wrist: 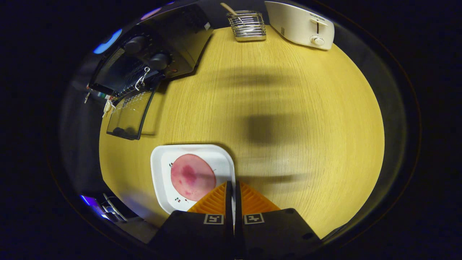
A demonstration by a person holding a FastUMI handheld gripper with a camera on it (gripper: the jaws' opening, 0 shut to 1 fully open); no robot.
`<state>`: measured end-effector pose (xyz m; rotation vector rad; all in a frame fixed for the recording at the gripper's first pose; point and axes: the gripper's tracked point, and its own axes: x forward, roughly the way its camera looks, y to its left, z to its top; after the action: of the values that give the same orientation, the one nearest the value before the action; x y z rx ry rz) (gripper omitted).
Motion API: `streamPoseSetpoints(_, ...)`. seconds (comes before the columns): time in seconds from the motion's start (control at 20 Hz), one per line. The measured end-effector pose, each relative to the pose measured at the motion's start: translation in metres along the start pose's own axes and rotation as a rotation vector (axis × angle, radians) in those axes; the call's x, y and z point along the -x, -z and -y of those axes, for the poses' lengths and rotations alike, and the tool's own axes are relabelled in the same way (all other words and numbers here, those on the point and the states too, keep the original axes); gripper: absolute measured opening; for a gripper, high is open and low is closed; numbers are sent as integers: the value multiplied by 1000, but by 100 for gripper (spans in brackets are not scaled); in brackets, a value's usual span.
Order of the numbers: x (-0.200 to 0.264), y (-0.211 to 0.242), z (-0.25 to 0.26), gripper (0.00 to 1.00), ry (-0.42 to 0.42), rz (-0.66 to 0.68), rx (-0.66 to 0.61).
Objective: Open the toaster oven, put the food inside, and close the toaster oven door.
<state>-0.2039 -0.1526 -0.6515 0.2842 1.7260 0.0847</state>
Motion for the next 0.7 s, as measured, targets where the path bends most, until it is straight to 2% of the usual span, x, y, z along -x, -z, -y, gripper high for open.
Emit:
streamPoseSetpoints(0.15,0,1,-1,5,-69,-33,-55)
streamPoseSetpoints(0.4,0,2,-4,5,-146,-48,-57)
streamPoseSetpoints(0.7,-1,8,-10,5,-330,-116,-187)
